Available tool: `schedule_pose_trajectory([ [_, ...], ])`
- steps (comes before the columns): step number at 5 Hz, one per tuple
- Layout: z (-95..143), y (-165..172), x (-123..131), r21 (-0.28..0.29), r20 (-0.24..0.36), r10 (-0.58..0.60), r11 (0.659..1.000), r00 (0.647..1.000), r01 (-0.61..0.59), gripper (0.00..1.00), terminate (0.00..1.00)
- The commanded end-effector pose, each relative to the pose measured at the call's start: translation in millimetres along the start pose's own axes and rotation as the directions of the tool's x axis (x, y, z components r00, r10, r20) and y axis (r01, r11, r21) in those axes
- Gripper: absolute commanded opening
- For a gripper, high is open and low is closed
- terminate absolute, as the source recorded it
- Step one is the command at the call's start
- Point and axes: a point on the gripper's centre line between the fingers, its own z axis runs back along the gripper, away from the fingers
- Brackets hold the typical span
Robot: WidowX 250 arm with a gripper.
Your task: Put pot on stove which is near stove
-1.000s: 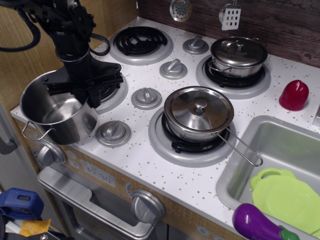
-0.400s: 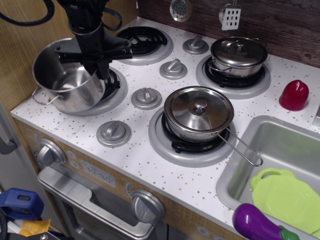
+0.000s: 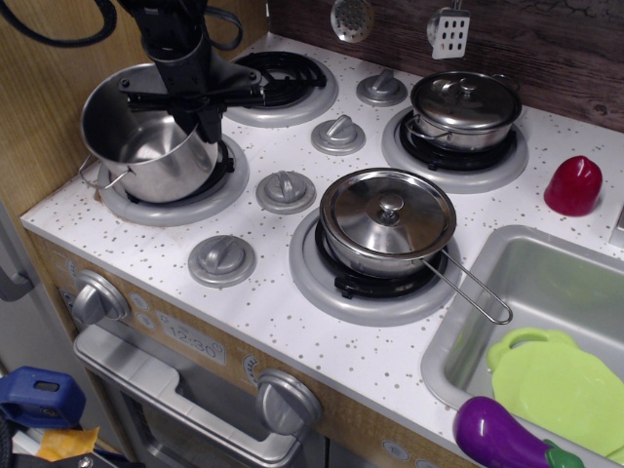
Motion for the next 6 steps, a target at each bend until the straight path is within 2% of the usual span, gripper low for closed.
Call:
schedule_pose_trajectory([
  [1, 3.6, 2.4, 18.4, 0.000, 0.078, -0.040, 0.999, 0.996, 0.040, 1.00, 0.00],
  [2, 0.2, 5.9, 20.4, -0.036, 0.071, -0.038, 0.999, 0.997, 0.041, 1.00, 0.00],
  [6, 0.2, 5.9, 20.4, -0.036, 0.071, -0.038, 0.999, 0.997, 0.041, 1.00, 0.00],
])
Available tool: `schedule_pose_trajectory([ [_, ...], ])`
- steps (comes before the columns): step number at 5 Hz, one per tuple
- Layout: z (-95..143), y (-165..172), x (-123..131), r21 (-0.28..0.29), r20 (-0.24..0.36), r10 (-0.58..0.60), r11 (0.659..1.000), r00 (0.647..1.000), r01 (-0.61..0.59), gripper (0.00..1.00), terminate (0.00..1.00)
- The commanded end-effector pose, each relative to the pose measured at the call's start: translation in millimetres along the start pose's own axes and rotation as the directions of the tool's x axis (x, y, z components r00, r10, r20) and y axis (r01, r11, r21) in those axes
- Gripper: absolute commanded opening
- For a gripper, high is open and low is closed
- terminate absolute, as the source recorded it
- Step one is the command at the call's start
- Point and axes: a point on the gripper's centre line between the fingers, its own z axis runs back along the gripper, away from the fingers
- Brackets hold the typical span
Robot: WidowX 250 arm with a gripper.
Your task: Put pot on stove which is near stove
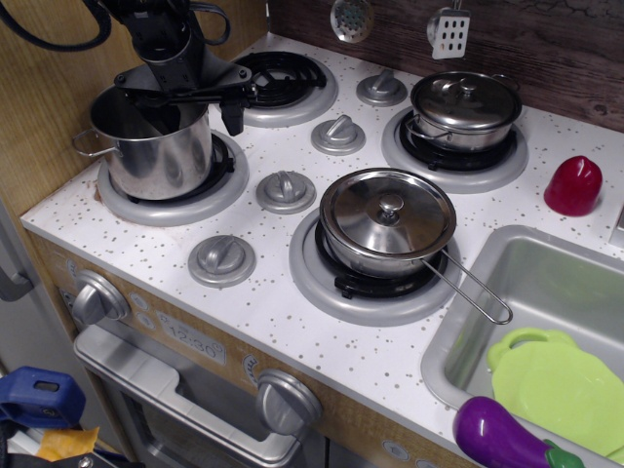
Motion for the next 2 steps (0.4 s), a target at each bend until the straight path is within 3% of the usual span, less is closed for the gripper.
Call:
schedule_pose_trajectory([
  [1, 8.5, 0.8, 13.3, 0.000, 0.045, 0.001, 1.000, 0.999, -0.001, 1.00, 0.00],
  [2, 8.5, 0.8, 13.3, 0.000, 0.045, 0.001, 1.000, 0.999, -0.001, 1.00, 1.00],
])
